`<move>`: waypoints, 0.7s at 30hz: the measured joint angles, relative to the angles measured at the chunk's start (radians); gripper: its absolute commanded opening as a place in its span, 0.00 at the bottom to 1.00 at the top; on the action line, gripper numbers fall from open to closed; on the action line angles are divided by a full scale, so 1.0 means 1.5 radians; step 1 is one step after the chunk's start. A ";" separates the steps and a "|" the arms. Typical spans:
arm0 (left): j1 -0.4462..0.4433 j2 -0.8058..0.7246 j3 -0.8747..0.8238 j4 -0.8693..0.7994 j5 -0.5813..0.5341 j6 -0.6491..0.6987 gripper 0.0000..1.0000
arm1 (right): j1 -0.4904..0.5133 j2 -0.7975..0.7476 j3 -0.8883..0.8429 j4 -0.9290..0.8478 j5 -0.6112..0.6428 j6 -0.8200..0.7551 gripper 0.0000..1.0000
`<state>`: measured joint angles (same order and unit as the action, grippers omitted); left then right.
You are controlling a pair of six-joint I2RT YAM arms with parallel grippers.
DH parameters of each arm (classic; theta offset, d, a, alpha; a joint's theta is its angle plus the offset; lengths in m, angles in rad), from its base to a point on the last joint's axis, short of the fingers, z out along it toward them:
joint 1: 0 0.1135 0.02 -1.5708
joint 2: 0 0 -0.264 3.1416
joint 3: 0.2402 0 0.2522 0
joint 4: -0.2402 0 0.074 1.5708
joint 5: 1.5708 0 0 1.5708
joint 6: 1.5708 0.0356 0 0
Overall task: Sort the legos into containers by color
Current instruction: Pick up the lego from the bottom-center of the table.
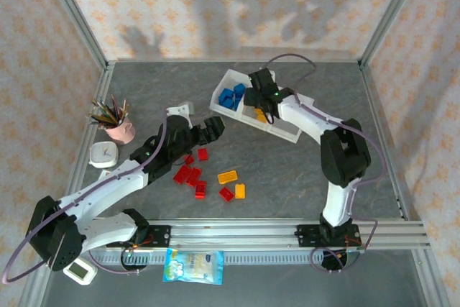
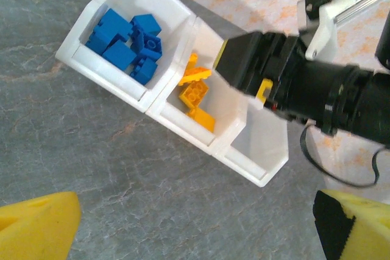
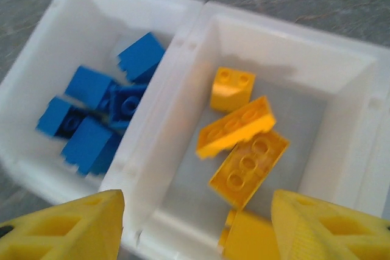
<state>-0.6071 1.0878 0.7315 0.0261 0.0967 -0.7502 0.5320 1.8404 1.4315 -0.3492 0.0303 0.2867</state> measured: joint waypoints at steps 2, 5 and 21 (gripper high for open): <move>0.000 -0.022 -0.003 -0.009 -0.001 0.004 0.99 | 0.019 -0.030 -0.029 0.001 -0.007 0.000 0.69; 0.000 -0.060 -0.013 -0.027 -0.008 0.011 0.99 | 0.048 -0.067 -0.067 0.003 -0.014 0.003 0.70; 0.000 -0.240 -0.093 -0.165 -0.062 -0.011 0.99 | 0.256 -0.173 -0.242 -0.002 -0.039 0.018 0.80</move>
<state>-0.6067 0.7273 0.5915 -0.2214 0.0044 -0.7662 0.9154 1.5814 1.0691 -0.3527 -0.0277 0.3130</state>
